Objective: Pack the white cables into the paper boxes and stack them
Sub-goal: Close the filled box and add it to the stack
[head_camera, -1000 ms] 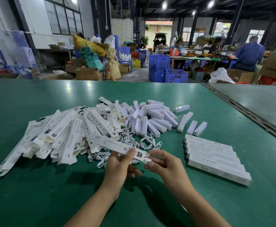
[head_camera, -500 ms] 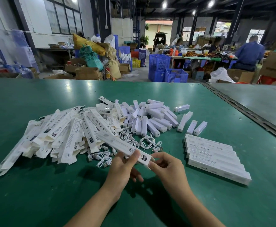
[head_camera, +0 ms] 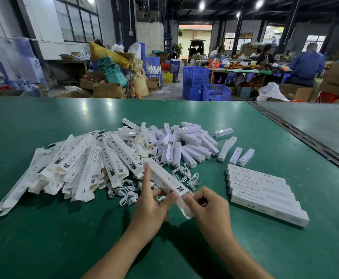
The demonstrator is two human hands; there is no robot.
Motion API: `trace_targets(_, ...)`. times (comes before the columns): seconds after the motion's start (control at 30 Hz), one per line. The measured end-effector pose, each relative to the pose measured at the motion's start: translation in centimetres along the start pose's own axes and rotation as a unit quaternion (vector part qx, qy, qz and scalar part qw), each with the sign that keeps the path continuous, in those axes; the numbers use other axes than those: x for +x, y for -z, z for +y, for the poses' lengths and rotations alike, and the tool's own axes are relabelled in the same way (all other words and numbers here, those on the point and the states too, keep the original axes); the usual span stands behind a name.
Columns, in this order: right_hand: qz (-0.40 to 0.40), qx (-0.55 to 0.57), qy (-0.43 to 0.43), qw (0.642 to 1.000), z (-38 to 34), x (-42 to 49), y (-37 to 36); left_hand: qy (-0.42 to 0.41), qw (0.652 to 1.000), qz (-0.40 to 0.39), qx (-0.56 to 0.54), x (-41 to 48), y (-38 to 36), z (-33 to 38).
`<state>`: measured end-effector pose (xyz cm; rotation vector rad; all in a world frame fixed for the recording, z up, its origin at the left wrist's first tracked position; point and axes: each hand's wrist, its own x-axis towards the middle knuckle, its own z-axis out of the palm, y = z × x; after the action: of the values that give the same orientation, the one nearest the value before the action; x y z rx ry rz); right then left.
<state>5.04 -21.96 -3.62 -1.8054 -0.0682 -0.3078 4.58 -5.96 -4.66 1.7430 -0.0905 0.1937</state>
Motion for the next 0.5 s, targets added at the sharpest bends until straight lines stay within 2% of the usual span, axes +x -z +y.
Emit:
trace_targets(0.07, 0.0, 0.019, -0.001, 1.0, -0.09, 0.02, 0.14, -0.043, 0.994, -0.039, 0.096, -0.33, 0.32, 0.29)
trace_targets(0.13, -0.001, 0.015, 0.007, 1.0, -0.18, 0.0, 0.28, -0.07, 0.985, -0.055, 0.145, -0.47, 0.49, 0.45)
trace_targets(0.5, -0.058, -0.012, 0.146, 0.987, -0.75, -0.58, 0.74, -0.086, 0.991, 0.003, 0.102, -0.48, 0.52, 0.6)
